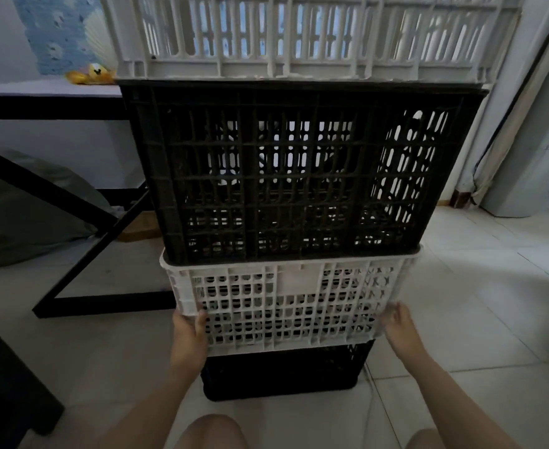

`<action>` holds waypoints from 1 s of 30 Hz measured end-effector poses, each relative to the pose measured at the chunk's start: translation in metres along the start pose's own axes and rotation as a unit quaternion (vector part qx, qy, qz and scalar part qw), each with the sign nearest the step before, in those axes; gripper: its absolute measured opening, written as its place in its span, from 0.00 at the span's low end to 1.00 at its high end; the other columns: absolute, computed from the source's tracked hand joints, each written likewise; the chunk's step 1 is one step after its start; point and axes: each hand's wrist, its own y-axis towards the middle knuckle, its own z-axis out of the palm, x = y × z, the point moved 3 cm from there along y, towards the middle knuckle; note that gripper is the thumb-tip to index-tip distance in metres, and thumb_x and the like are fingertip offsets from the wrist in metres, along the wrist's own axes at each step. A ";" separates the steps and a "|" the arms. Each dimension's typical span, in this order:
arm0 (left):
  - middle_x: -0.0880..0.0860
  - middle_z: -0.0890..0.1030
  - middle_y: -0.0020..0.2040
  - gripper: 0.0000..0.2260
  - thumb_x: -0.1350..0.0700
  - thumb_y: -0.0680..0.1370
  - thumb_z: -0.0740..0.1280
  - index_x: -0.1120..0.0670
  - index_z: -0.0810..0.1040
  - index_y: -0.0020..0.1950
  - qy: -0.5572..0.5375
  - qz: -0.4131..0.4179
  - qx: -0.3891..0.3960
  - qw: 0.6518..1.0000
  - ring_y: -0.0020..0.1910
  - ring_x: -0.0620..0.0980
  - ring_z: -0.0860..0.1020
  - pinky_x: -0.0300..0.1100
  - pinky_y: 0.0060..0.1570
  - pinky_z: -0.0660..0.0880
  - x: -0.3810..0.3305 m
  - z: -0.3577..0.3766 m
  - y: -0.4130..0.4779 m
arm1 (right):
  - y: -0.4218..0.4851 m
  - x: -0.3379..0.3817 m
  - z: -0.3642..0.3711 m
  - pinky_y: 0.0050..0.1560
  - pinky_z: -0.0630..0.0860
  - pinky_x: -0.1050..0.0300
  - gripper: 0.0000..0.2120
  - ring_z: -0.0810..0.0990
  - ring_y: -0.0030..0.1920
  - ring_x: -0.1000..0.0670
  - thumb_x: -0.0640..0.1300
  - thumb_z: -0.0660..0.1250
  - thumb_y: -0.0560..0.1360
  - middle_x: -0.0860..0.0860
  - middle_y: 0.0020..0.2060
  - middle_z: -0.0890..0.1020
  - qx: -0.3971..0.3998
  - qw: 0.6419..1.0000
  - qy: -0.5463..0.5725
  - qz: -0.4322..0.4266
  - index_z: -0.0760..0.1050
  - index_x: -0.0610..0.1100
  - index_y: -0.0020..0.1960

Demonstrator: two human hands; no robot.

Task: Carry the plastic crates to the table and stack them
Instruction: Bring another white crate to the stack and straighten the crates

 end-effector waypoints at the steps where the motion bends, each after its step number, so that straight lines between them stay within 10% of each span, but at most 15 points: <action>1: 0.51 0.71 0.58 0.22 0.47 0.82 0.56 0.55 0.56 0.72 0.020 -0.007 -0.001 1.000 0.57 0.56 0.74 0.49 0.52 0.71 0.000 0.000 -0.001 | 0.004 -0.009 0.001 0.58 0.72 0.47 0.16 0.76 0.57 0.42 0.42 0.63 0.79 0.43 0.61 0.75 0.020 0.999 0.003 0.034 0.67 0.39 0.65; 7: 0.51 0.76 0.46 0.14 0.49 0.81 0.58 0.55 0.61 0.61 0.163 -0.004 0.025 0.986 0.41 0.52 0.75 0.44 0.36 0.69 0.037 -0.008 0.005 | 0.016 -0.039 0.020 0.54 0.66 0.51 0.19 0.70 0.54 0.45 0.36 0.68 0.70 0.43 0.55 0.74 0.005 0.986 0.081 0.148 0.71 0.38 0.60; 19: 0.49 0.79 0.48 0.18 0.49 0.71 0.75 0.54 0.73 0.54 0.162 -0.040 0.014 0.986 0.47 0.49 0.77 0.43 0.45 0.71 0.092 0.004 0.010 | 0.032 -0.082 0.042 0.50 0.67 0.56 0.09 0.75 0.59 0.39 0.35 0.64 0.77 0.42 0.51 0.74 -0.071 0.993 -0.024 0.090 0.68 0.36 0.55; 22: 0.47 0.78 0.48 0.17 0.48 0.70 0.75 0.50 0.73 0.52 0.151 -0.023 0.013 0.988 0.47 0.46 0.77 0.41 0.45 0.71 0.090 0.006 0.008 | 0.034 -0.083 0.038 0.66 0.68 0.49 0.10 0.69 0.69 0.40 0.38 0.67 0.76 0.39 0.65 0.72 -0.054 0.995 -0.051 0.069 0.72 0.38 0.56; 30: 0.47 0.75 0.42 0.21 0.50 0.65 0.79 0.55 0.73 0.50 0.140 -0.038 -0.017 0.989 0.44 0.50 0.73 0.44 0.43 0.69 0.089 0.001 0.010 | 0.031 -0.083 0.035 0.51 0.70 0.53 0.14 0.72 0.50 0.48 0.44 0.73 0.73 0.46 0.48 0.75 -0.050 0.995 -0.083 0.037 0.70 0.40 0.50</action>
